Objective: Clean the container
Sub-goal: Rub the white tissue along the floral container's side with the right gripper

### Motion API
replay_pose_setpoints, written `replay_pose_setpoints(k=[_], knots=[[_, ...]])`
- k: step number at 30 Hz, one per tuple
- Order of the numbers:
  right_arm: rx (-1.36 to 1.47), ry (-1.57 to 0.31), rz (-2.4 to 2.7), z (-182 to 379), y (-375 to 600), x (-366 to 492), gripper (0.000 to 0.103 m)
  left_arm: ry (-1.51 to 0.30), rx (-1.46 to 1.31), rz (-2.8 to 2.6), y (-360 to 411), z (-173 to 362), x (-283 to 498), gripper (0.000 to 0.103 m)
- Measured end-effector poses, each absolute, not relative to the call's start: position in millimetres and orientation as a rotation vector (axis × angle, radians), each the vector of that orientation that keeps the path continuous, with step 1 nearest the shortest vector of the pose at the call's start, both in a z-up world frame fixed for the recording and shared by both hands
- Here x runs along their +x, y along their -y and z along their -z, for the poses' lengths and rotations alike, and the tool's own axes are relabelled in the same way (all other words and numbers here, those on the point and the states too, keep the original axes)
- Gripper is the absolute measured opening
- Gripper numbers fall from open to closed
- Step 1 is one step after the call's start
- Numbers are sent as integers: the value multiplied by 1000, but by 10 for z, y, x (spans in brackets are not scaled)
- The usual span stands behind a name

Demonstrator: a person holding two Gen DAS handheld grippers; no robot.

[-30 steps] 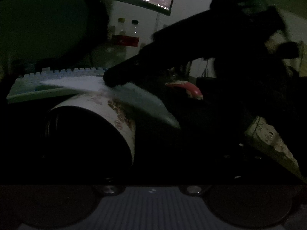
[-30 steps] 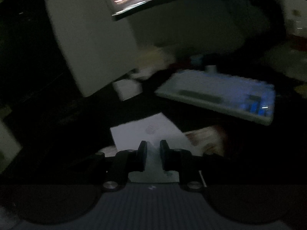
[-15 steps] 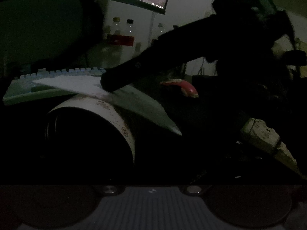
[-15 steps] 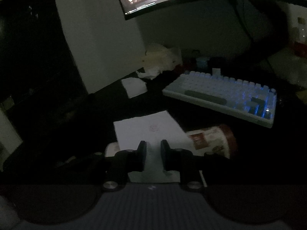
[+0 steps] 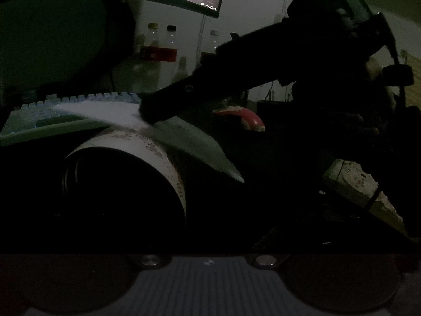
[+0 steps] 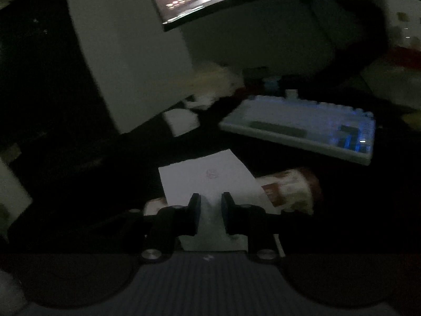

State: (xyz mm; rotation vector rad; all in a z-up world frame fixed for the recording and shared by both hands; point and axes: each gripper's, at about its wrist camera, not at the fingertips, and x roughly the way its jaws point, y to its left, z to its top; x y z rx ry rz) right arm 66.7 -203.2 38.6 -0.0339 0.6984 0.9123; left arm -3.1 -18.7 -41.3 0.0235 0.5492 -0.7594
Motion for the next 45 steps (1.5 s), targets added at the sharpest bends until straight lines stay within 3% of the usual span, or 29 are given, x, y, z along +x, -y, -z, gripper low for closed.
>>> replay_pose_setpoints(k=[9,16,26,45], knots=[[-14,-689,-730,-355,2235,921,20,-551,43,789,244,419,-84,102],[-19,-683,-909,-366,2205,573,21,-547,59,801,286,423,-101,102],[9,-702,-742,-350,2337,922,20,-546,69,818,333,414,-122,102],[-32,-656,-882,-369,2138,734,19,-548,7,747,242,413,-20,102]])
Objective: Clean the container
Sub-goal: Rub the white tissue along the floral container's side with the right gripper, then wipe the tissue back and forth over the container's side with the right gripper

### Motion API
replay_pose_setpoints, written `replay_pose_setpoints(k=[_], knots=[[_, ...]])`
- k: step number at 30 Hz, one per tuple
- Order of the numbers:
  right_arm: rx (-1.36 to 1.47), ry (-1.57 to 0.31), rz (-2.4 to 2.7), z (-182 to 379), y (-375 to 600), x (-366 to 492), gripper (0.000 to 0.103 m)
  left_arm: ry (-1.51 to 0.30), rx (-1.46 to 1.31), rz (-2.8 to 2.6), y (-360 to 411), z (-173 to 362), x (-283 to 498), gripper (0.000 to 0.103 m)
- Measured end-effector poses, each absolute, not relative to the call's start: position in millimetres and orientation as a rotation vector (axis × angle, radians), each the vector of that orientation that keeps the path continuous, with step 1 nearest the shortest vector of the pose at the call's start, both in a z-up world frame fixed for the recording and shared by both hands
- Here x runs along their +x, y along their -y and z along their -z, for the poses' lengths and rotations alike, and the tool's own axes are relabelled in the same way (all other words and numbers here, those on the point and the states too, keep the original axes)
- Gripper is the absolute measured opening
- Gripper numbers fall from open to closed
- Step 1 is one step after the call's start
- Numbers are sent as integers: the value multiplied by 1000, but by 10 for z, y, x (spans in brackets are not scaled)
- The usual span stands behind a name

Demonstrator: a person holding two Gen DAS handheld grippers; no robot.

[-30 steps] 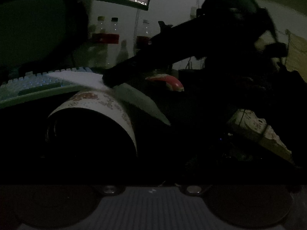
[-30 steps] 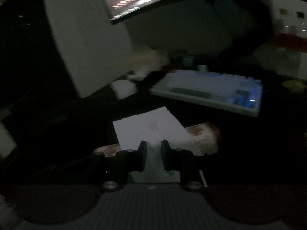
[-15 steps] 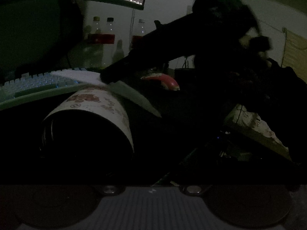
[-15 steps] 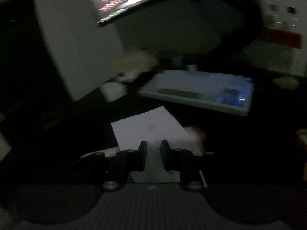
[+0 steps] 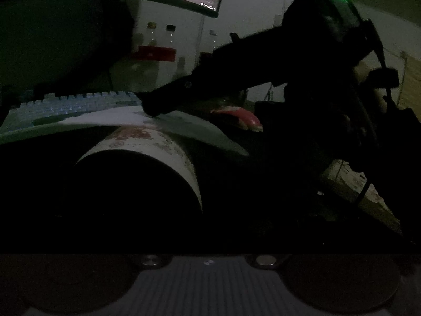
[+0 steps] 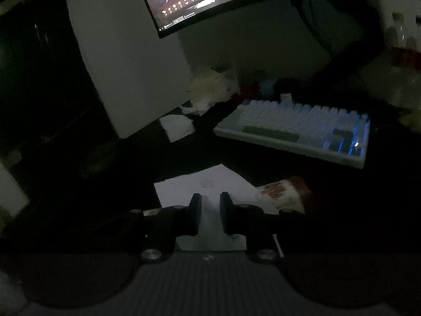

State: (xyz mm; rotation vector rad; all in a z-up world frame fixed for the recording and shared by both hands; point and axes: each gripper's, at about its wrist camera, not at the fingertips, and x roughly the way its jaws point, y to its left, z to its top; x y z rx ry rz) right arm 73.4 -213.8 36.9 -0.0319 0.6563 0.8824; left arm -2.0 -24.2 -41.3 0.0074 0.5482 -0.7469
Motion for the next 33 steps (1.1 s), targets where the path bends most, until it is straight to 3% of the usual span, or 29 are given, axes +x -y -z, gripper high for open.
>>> replay_pose_setpoints(k=[15,21,33], knots=[[-41,-598,-939,-268,2003,673,21,-538,-37,674,162,455,26,103],[22,-612,-780,-232,2118,1013,20,-537,-46,676,131,463,24,103],[-54,-612,-873,-284,1907,683,20,-541,-123,670,31,491,83,103]])
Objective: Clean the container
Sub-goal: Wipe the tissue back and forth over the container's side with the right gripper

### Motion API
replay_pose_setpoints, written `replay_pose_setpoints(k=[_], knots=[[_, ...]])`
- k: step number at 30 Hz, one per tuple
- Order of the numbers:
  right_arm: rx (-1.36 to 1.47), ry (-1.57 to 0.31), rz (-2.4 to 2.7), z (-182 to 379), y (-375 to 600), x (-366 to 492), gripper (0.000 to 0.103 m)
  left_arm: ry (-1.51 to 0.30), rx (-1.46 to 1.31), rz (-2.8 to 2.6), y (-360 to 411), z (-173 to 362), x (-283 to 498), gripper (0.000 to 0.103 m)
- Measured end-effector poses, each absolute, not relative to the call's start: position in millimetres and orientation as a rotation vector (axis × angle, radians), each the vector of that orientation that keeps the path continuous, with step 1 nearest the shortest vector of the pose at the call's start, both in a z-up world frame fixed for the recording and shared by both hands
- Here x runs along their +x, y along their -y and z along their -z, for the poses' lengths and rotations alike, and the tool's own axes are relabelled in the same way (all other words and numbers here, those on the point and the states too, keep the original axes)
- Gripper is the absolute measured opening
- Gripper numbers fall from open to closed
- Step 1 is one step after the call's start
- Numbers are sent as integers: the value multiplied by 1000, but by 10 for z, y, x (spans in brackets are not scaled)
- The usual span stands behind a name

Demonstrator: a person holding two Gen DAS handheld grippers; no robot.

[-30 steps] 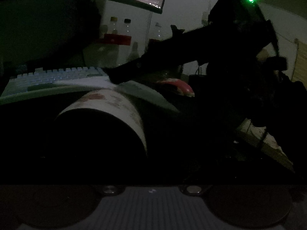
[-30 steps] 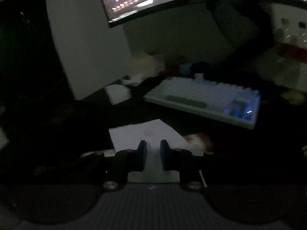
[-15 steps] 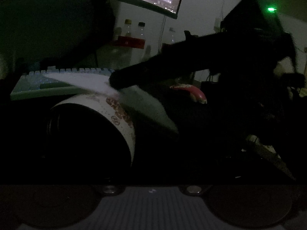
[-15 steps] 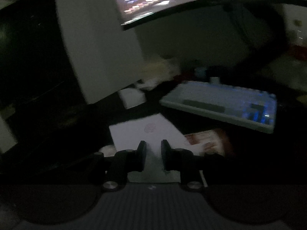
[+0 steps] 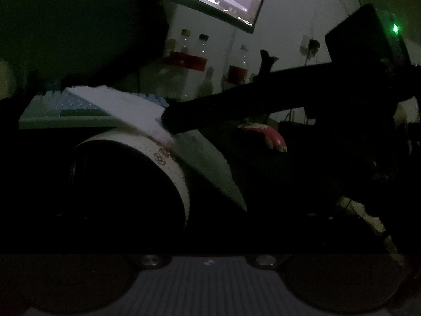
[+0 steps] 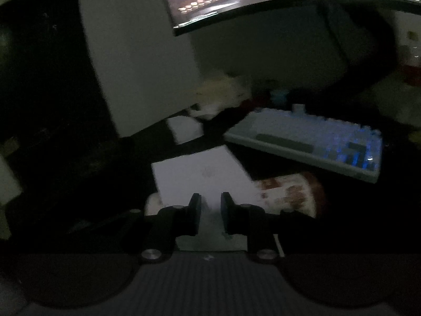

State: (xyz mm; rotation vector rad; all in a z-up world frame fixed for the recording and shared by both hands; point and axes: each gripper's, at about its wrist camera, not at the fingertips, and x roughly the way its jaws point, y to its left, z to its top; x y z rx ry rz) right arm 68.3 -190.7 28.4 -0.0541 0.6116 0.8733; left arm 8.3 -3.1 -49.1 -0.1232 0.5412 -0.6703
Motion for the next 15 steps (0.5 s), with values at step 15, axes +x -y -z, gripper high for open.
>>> replay_pose_setpoints(k=[15], knots=[[-54,-608,-921,-263,1710,744,21,-530,-120,618,-62,531,147,103]])
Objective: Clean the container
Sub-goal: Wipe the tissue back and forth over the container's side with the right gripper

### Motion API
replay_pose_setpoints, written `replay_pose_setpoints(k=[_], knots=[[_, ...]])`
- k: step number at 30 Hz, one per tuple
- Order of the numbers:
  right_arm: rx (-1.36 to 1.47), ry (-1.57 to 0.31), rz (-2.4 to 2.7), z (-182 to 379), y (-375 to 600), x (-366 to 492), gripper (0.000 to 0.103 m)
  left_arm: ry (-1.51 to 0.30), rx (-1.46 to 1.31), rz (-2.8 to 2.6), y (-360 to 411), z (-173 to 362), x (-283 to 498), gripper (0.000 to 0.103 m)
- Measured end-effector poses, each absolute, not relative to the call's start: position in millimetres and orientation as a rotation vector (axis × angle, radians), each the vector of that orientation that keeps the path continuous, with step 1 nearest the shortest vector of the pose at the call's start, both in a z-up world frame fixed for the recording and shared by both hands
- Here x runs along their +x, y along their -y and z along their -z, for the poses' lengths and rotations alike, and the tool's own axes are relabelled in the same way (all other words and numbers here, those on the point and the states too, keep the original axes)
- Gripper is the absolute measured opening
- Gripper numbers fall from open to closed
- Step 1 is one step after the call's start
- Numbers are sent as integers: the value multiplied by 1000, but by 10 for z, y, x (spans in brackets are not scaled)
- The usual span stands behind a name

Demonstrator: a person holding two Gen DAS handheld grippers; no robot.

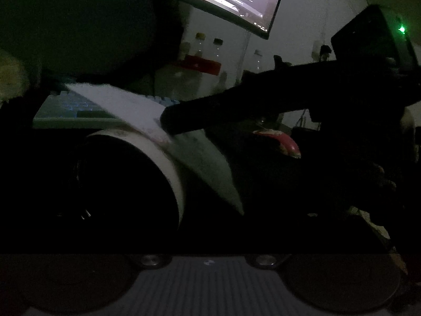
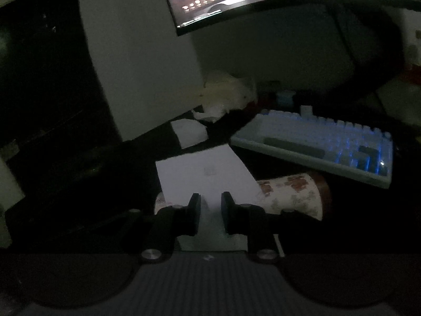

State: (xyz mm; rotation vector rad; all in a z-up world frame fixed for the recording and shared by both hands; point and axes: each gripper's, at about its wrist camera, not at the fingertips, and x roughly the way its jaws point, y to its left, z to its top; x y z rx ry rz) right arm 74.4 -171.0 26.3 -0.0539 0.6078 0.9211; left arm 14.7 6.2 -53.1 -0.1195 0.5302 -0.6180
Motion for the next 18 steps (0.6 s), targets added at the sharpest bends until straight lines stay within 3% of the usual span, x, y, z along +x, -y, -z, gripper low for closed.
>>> replay_pose_setpoints(k=[7,18], knots=[[8,-638,-704,-229,1841,1194,19,-543,-124,608,-97,521,182,103],[-59,-653,-910,-289,1603,903,18,-551,-103,593,-107,534,237,103]])
